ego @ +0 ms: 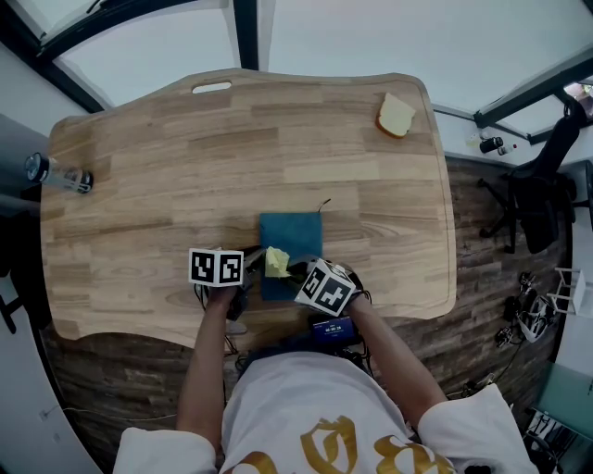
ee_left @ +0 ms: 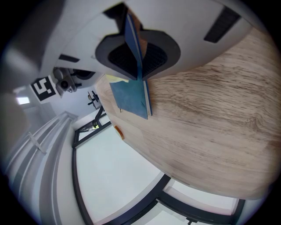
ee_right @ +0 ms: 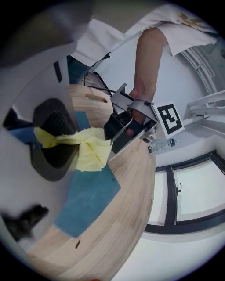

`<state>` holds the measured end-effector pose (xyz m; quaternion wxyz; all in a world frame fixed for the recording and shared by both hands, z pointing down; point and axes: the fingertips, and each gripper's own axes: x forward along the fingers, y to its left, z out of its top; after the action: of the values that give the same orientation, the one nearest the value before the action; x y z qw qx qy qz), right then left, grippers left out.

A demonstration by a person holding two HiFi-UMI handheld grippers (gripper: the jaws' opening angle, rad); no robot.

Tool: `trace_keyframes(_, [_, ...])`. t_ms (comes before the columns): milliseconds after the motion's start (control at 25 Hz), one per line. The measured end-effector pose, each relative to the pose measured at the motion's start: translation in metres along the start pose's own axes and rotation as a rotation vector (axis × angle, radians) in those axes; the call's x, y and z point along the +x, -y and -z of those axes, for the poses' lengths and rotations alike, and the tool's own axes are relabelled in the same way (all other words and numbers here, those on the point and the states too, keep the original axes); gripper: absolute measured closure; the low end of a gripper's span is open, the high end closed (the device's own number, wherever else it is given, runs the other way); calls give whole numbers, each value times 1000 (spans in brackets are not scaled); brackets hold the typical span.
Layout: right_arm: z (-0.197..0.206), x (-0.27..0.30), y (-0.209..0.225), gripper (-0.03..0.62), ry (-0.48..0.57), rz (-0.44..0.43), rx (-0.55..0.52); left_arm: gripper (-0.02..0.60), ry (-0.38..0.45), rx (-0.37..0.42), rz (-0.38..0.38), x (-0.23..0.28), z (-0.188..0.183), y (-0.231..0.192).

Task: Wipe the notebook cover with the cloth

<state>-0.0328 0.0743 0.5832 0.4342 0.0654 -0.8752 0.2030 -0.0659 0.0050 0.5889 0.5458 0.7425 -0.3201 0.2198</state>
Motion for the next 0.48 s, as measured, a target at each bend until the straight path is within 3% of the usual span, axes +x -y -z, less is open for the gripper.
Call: trace_keyframes(480, [10, -1, -16, 554, -17, -80, -54, 537, 0, -1, -1, 0, 0, 0])
